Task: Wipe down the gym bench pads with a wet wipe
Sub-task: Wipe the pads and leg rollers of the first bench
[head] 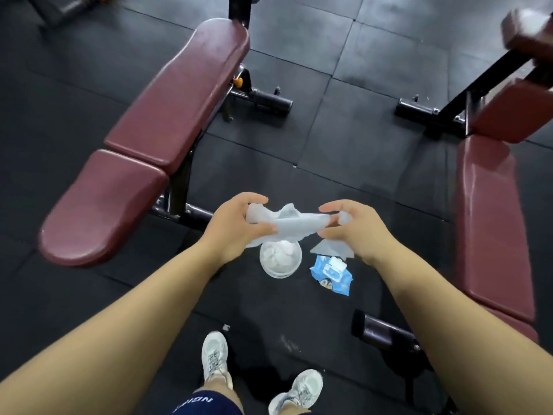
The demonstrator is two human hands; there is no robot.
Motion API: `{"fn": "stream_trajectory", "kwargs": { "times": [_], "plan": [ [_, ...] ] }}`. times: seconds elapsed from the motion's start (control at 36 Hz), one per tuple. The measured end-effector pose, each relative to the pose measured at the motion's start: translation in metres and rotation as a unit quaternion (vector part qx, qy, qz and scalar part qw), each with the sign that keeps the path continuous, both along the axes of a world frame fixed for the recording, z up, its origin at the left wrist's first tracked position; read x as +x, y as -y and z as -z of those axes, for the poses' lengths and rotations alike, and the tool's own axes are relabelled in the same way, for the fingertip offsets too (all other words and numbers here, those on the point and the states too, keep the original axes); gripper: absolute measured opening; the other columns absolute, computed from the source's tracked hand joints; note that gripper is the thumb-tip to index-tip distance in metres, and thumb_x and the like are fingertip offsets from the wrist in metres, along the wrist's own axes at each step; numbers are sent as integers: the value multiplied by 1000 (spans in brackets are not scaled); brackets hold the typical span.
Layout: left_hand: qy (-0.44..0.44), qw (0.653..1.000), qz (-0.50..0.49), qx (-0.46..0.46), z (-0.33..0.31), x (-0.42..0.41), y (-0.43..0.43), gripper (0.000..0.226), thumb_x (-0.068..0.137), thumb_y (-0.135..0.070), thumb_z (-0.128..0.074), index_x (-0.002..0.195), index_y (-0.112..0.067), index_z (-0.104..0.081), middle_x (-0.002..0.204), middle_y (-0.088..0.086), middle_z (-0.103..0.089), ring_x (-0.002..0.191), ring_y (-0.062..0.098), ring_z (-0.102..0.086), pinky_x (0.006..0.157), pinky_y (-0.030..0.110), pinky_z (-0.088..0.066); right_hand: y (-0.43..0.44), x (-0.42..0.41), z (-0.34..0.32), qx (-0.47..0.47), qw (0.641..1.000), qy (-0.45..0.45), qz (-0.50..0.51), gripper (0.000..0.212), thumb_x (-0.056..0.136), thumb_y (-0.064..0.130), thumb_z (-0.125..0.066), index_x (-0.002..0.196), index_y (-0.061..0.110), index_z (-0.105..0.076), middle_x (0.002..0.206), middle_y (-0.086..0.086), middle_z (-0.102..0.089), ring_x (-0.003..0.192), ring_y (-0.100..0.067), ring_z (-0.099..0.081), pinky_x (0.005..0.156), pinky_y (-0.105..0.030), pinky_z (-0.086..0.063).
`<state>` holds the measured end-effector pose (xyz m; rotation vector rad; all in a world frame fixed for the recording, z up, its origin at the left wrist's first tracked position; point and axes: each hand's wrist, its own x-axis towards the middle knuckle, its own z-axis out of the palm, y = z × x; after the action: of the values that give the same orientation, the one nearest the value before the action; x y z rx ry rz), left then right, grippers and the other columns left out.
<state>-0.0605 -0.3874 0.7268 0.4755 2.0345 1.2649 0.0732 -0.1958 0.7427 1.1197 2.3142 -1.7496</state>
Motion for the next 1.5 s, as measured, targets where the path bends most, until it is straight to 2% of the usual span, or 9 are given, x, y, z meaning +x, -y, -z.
{"fn": "stream_trajectory", "kwargs": {
  "times": [0.11,0.28,0.39,0.53,0.78,0.97,1.17,1.42,1.5],
  "plan": [
    [-128,987,59,-81,-4,-52,35,28,74,-25,-76,99,-31,-67,108,-7,-61,103,11,-56,88,24,-43,32,-54,-6,50,999,-4,-21,27,80,5,-68,98,25,-64,80,4,-63,68,-13,-58,47,-18,-43],
    [-279,949,61,-136,-9,-110,64,7,81,-31,-71,84,-24,-73,105,-8,-40,105,16,-29,96,28,-33,59,-113,-6,55,996,34,-54,37,90,12,-54,123,18,-37,97,4,-58,82,-8,-53,63,-27,-47],
    [-299,938,88,-154,-12,-141,65,7,83,-33,-67,79,-28,-68,120,-18,-40,117,16,-25,102,29,-24,58,-140,-8,149,981,63,-108,16,89,26,-59,101,15,-57,92,9,-56,85,-13,-53,63,-21,-41],
    [-200,961,87,-173,-19,-174,48,9,87,-35,-56,84,-27,-59,93,-8,-61,90,17,-57,78,35,-49,36,-173,-4,181,977,47,-100,13,85,38,-63,78,29,-69,95,1,-64,85,-14,-58,58,-21,-41],
    [-177,967,10,-181,-11,-239,-2,9,90,-32,-55,82,-30,-60,84,-13,-61,79,12,-56,63,28,-42,-24,-254,-13,64,998,2,-12,20,79,38,-73,87,21,-66,81,4,-72,83,-16,-64,70,-32,-50],
    [-138,982,-37,-122,-14,-291,-45,13,92,-32,-52,86,-29,-63,88,-14,-65,86,8,-59,70,29,-46,-63,-316,-31,29,986,-13,-164,14,82,8,-66,86,20,-72,89,5,-72,80,-12,-65,76,-31,-53],
    [-85,994,-40,-61,-16,-342,-80,15,92,-32,-53,83,-30,-65,86,-10,-68,84,13,-62,77,33,-49,-84,-368,-42,-24,967,-56,-248,19,84,10,-67,77,26,-73,74,-7,-63,59,-26,-46,52,-32,-40],
    [93,993,32,63,-26,-418,-133,25,95,-24,-50,97,-3,-63,86,2,-62,78,14,-56,78,36,-47,-118,-458,-17,-65,988,-109,-88,31,77,-6,-69,66,22,-58,87,-14,-68,79,-24,-64,76,-46,-54],
    [81,993,70,43,-27,-448,-148,22,86,-33,-61,97,-15,-66,88,-5,-66,79,11,-61,76,33,-50,-130,-480,-11,-3,993,-91,-73,30,74,2,-74,63,24,-56,75,-7,-59,70,-21,-54,66,-40,-49]
  ]
}}
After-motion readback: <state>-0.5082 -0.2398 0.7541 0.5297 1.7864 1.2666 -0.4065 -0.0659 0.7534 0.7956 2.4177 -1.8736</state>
